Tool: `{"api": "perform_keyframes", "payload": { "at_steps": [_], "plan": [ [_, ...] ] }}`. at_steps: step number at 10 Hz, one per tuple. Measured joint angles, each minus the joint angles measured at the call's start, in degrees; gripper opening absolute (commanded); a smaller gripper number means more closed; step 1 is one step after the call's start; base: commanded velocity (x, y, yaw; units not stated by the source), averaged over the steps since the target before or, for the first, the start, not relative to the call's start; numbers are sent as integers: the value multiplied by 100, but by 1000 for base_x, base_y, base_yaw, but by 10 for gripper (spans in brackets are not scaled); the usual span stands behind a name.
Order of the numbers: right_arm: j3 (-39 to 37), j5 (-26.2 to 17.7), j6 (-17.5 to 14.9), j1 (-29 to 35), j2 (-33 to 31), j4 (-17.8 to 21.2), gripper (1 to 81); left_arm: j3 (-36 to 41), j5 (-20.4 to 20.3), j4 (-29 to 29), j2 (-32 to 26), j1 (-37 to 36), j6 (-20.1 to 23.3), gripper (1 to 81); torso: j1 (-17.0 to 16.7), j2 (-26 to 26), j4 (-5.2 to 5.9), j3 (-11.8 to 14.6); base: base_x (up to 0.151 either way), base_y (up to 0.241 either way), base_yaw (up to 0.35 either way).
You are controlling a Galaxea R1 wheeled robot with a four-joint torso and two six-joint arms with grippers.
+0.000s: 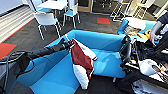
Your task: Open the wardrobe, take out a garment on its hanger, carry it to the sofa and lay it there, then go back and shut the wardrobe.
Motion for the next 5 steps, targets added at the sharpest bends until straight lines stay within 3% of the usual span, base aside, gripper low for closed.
{"api": "perform_keyframes", "payload": {
  "at_steps": [5],
  "plan": [
    [0,2,0,-5,30,0,811,124,44,213,-412,405,0,10,0,0,-586,0,0,0,0]
  ]
}}
